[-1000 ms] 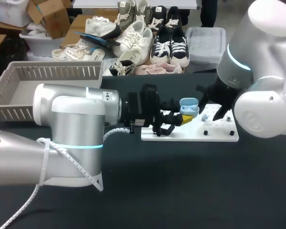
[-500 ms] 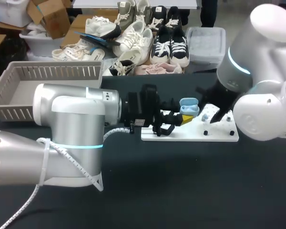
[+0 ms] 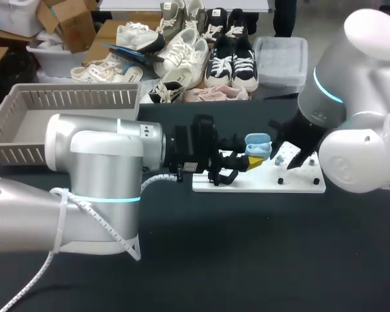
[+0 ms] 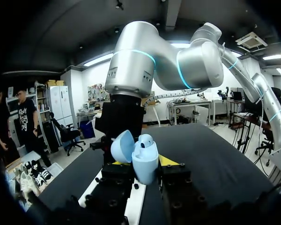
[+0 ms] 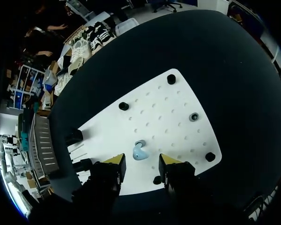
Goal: Pick up each earbud case from the left stands, insert the matching earbuds, close the lid, and place the case in the box.
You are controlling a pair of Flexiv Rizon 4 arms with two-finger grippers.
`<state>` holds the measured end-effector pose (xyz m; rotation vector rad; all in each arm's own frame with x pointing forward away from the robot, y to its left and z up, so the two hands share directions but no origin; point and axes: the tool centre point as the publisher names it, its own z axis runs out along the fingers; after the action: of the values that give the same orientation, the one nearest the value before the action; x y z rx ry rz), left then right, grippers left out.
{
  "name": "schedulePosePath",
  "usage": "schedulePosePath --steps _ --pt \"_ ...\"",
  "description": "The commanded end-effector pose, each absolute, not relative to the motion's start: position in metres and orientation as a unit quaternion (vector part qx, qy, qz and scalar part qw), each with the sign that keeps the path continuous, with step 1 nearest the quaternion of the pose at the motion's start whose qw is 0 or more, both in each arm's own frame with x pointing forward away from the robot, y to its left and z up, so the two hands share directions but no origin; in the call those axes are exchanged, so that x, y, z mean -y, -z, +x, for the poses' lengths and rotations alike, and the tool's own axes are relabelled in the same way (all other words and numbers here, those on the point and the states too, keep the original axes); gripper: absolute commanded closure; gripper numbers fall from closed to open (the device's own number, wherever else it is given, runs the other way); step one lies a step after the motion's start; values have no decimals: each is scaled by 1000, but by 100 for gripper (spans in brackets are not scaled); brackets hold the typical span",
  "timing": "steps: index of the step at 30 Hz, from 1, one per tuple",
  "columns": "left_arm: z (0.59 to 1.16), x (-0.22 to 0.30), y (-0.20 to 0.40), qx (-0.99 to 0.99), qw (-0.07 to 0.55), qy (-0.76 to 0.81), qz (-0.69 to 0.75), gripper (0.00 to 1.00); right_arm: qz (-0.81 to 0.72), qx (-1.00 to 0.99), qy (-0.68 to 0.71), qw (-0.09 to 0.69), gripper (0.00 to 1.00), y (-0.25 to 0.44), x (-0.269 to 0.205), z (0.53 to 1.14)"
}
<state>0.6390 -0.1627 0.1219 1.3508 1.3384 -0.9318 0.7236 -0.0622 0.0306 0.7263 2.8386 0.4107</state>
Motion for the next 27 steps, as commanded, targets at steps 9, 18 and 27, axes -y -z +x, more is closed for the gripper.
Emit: schedulePosePath --steps 9,18,27 --pt "636 164 -121 -554 497 378 551 100 241 -957 -137 87 58 -31 60 725" --pt "636 164 -121 -554 497 378 551 100 241 -957 -136 86 64 -30 59 727" --pt "636 164 -121 -554 497 378 551 100 239 -958 -134 83 67 -29 56 728"
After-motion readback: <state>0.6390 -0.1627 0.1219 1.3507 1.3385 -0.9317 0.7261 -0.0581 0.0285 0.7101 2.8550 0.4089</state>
